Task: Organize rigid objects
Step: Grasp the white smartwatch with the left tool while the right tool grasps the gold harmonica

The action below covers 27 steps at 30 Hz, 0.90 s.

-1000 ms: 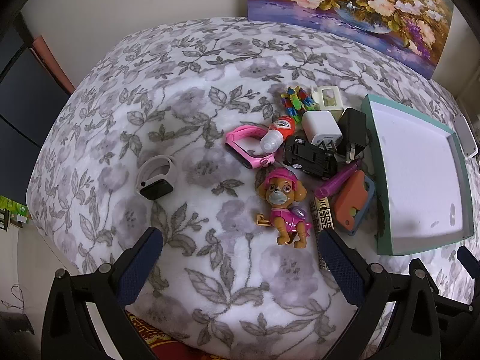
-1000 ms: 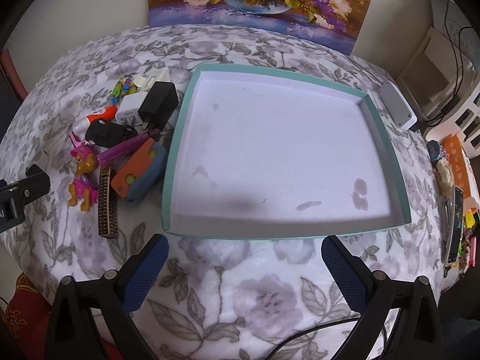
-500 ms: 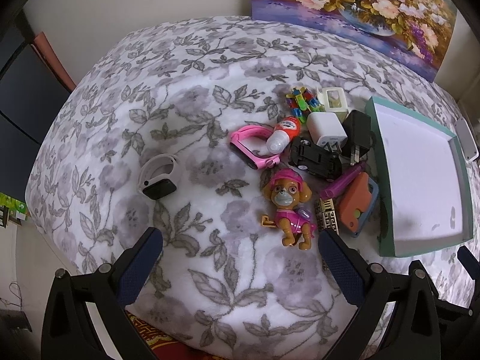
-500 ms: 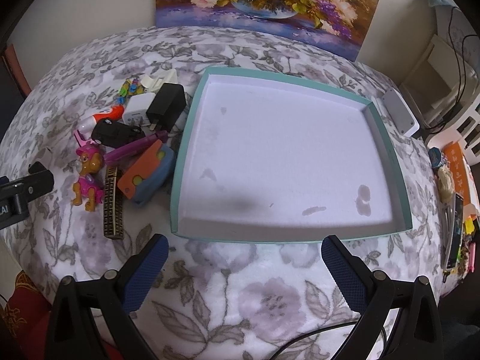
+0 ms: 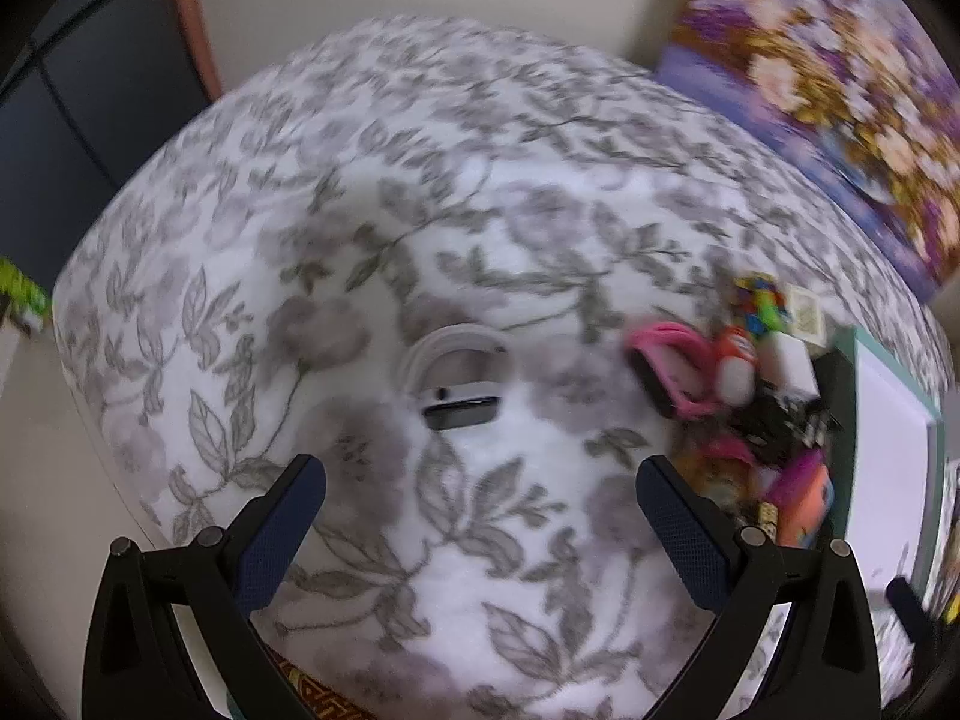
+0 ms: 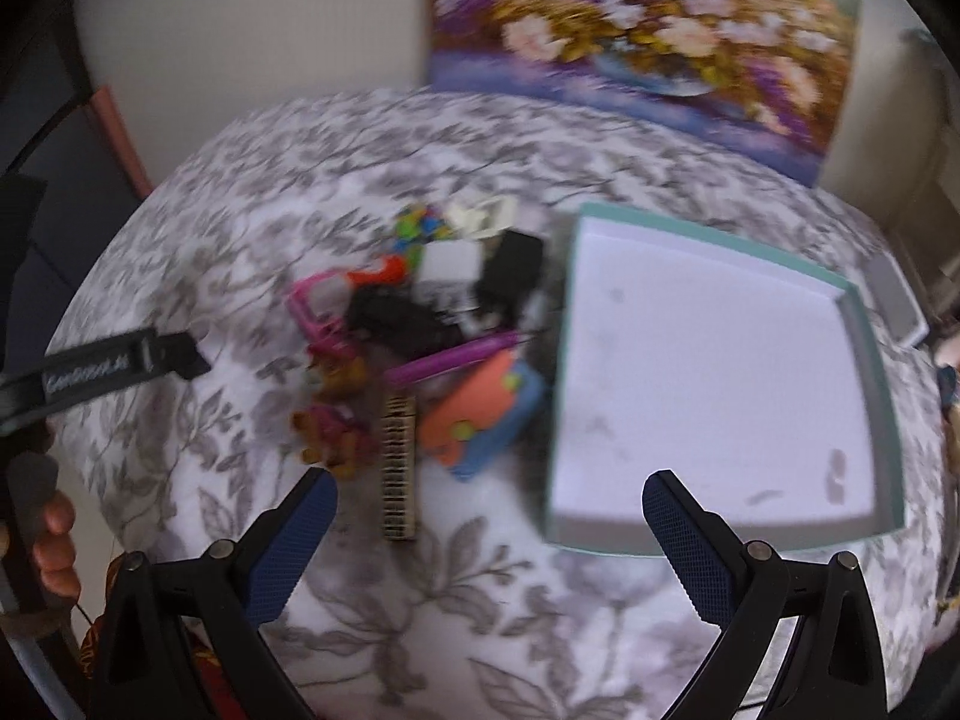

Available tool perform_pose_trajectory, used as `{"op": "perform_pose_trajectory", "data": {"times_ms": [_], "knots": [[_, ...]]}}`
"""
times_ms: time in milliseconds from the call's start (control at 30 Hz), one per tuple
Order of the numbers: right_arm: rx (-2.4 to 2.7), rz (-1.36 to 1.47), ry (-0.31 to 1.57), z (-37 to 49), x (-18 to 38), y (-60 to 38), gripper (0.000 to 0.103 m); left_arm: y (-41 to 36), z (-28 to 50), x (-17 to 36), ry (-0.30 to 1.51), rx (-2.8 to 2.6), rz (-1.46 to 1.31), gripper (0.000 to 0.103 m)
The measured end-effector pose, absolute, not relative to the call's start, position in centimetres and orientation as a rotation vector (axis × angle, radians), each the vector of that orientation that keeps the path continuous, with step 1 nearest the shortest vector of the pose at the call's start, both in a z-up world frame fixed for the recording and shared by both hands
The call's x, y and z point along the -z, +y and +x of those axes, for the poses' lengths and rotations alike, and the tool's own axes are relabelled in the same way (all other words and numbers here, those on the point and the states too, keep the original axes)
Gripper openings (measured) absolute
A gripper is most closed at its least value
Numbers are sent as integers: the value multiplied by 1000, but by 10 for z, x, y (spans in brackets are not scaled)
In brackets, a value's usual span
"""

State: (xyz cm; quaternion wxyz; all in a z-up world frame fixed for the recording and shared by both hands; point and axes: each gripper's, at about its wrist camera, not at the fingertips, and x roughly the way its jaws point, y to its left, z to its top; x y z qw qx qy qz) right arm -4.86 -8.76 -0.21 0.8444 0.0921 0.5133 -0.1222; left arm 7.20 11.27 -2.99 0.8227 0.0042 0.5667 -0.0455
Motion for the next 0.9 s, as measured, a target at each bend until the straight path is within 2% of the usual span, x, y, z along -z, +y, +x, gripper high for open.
{"op": "perform_pose_trajectory", "data": {"times_ms": [400,500,533,567,600,700,733,800,833,900], "knots": [[223,292,1213,-25,38,-80,102,136,98,59,1241,91,-83,102],[230,307,1237,-21,44,-81,93,134,104,62,1235,92,-62,101],[228,307,1246,-20,47,-81,92,132,106,63,1233,94,-55,96],[217,305,1270,-17,48,-80,91,131,108,64,1233,100,-51,86],[211,306,1277,-16,51,-80,90,129,109,66,1240,108,-46,82],[205,288,1290,-13,55,-77,81,126,114,73,1251,109,-33,82],[206,284,1291,-12,56,-77,75,125,115,74,1252,108,-26,81],[204,286,1290,-10,56,-76,67,124,116,76,1254,110,-15,72],[206,284,1291,-9,57,-76,59,123,117,78,1258,123,-17,66],[211,283,1300,-9,59,-77,53,120,119,80,1261,130,-9,63]]}}
